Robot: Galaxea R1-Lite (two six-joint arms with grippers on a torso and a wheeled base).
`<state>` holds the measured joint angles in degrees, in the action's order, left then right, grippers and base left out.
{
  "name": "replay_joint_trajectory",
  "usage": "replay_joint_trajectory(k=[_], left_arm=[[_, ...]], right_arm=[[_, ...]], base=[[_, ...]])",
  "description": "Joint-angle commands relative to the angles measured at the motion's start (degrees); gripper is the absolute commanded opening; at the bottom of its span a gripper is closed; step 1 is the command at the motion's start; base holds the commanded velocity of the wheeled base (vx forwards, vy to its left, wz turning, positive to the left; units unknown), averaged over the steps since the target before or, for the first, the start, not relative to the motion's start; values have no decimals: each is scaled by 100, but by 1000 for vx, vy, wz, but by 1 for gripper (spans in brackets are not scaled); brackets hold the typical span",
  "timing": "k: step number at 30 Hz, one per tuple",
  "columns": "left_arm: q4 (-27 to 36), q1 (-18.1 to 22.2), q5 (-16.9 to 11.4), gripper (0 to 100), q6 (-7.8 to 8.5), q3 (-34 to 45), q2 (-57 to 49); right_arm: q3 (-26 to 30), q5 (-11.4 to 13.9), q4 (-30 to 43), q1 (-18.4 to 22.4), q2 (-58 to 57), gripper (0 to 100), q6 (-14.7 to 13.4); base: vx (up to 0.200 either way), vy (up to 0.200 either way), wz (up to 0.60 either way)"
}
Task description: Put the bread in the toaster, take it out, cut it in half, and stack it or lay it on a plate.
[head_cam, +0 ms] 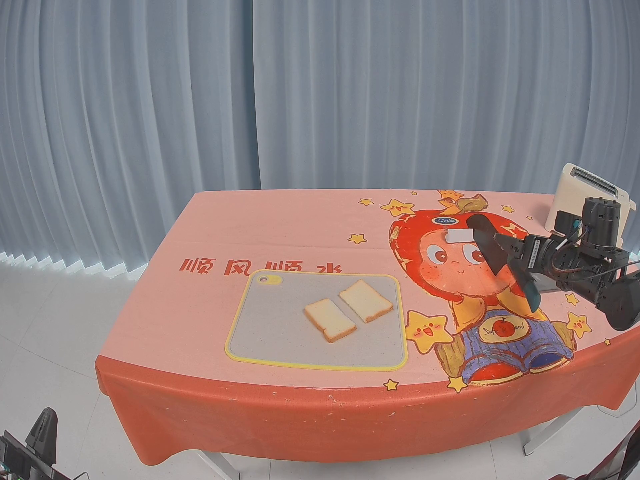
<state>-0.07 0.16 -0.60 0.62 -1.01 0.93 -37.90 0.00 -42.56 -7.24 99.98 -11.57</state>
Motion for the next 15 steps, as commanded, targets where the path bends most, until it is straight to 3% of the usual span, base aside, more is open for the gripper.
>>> replay_joint_trajectory(k=[1,15], left_arm=[[-1,2,-2,0,-1,101,-49],[-1,2,-2,0,-1,101,-49]], right_arm=[[20,-9,11,-84,-163,100,-3],[380,-18,-51,-436,-461,100,234]], base=[[0,0,0],[0,0,0]])
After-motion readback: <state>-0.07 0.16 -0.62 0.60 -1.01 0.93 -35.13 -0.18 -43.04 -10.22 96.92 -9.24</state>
